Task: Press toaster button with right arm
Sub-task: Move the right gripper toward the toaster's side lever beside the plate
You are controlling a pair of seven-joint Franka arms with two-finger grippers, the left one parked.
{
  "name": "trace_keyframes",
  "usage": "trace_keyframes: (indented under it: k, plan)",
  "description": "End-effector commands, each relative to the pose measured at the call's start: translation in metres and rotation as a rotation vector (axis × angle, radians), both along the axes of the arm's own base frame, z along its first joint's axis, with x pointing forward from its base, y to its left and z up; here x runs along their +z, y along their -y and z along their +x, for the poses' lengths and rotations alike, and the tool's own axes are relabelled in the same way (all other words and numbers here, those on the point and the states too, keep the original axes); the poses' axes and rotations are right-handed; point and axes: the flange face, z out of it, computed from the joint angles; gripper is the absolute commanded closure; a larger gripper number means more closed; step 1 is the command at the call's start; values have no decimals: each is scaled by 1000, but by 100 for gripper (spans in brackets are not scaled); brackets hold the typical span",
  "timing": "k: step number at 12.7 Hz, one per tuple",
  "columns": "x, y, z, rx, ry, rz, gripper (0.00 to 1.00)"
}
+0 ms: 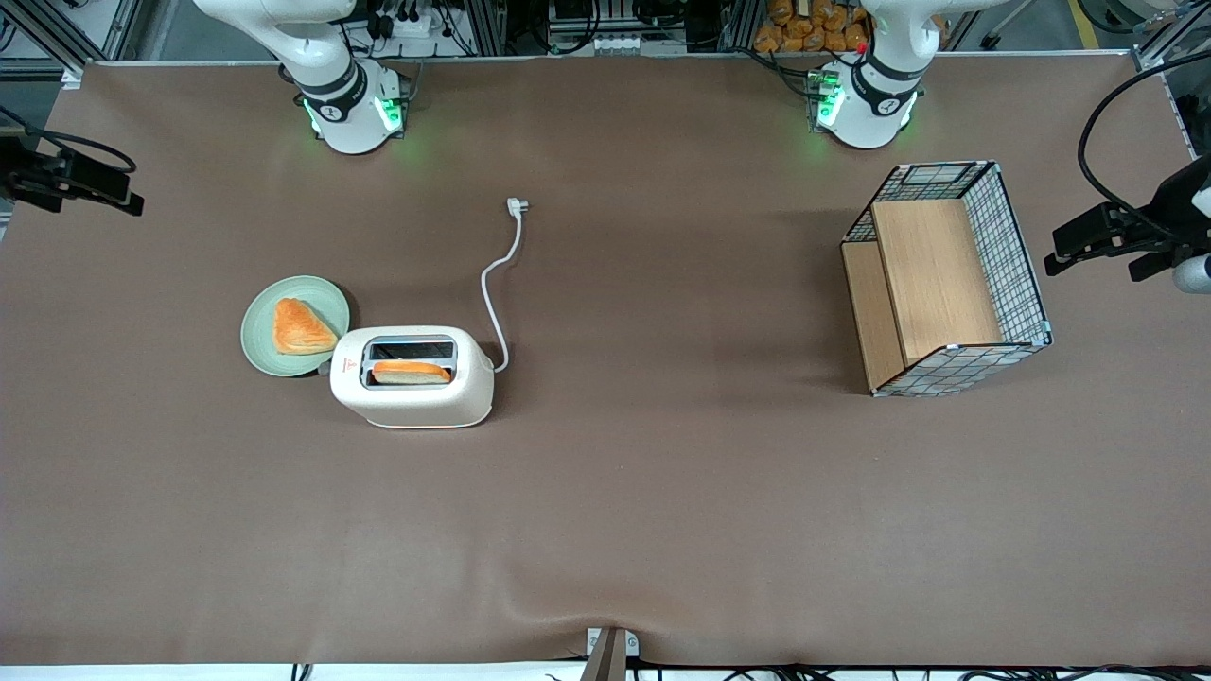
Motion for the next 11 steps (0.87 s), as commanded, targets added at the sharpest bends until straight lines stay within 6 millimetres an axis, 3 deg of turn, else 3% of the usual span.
trace_keyframes:
  k: [1, 6, 11]
  plan:
    - [-30, -4, 3, -14, -50, 2, 0]
    - [-87, -4, 10, -20, -92, 7, 0]
    - [-123, -4, 29, -48, -110, 80, 0]
